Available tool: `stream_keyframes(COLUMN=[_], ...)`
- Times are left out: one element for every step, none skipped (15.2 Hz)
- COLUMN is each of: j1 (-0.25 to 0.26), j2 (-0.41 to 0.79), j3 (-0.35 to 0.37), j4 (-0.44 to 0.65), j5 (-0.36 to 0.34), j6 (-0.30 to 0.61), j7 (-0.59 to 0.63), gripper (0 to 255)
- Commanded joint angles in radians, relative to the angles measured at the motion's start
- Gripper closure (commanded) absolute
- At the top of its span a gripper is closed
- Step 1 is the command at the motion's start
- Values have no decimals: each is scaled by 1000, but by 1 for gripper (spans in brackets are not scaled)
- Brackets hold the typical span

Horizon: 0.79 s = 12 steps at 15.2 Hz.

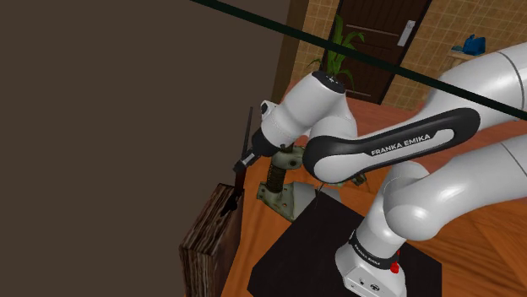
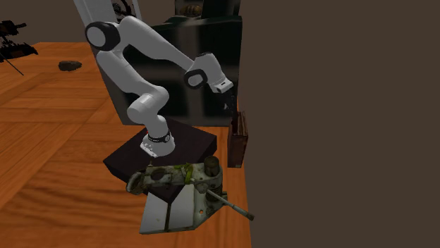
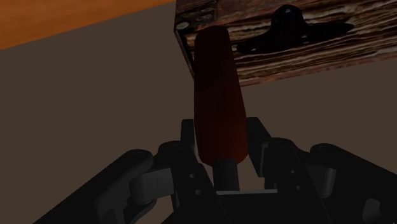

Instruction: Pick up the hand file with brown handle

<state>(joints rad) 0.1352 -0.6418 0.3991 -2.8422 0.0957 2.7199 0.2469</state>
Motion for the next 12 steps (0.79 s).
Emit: stream_keyframes(j1=[6,8,10,12,13,14,15,16,16,17,17,17], j2=[-23,-32,-40,-48,-56,-64,-70,-77,-83,-89,-94,-99], j3=[-13,-18,-22,-27,-31,-35,-39,-43,-47,-50,-54,-57], j4=[14,23,31,40,49,59,68,78,88,98,108,119], j5=[2,3,3,3,3,3,3,2,2,1,1,0], j6=[-38,-55,-72,-89,-106,-123,-139,-156,-172,-187,-203,-219], j7=[-9,-12,-15,-18,-21,-23,-26,-28,-30,-33,-35,-37], gripper=[255,255,255,255,255,255,255,255,255,255,255,255])
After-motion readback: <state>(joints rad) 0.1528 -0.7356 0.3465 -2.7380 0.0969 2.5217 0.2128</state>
